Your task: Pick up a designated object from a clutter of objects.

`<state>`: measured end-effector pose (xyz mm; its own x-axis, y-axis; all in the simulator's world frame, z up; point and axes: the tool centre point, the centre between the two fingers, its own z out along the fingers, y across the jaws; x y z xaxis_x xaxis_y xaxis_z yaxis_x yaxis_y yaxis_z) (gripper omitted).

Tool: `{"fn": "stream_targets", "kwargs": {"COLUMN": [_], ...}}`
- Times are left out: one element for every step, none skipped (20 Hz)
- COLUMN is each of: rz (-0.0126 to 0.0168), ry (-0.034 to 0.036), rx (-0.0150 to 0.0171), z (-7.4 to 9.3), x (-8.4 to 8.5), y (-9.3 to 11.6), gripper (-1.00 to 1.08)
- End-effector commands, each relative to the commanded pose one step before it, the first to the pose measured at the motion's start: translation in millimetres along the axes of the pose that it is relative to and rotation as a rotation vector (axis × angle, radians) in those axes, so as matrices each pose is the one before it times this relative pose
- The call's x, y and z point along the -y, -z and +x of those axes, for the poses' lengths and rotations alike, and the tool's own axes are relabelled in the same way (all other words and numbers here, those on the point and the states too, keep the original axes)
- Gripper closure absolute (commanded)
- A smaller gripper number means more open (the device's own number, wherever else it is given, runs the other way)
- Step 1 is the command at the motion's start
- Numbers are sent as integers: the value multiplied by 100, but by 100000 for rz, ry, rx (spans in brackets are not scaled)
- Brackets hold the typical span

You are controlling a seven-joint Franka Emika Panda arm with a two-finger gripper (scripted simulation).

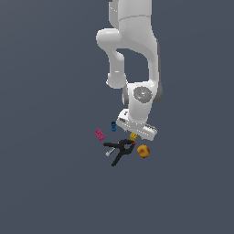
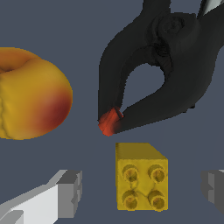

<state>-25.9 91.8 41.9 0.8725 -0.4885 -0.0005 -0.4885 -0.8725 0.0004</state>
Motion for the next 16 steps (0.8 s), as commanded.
{"fn": "stream_targets", "kwargs": {"rz": [23,0,9,0,0,0,0,0,0,0,0,0,0,0,0,0], "ry": [-80,0,-46,0,0,0,0,0,0,0,0,0,0,0,0,0], "rx": [-34,0,-14,0,0,0,0,0,0,0,0,0,0,0,0,0], "z": [-12,0,19,6,6,4,2,0,0,0,0,0,0,0,0,0], "x": [-7,16,-3,15,12,8,3,0,0,0,0,0,0,0,0,0], "y": [-1047,-298,-232,-184,-130,-77,-25,0,0,0,0,0,0,0,0,0], "gripper": [-92,-92,-92,-92,-92,-92,-92,108,108,108,108,108,108,108,108,108]}}
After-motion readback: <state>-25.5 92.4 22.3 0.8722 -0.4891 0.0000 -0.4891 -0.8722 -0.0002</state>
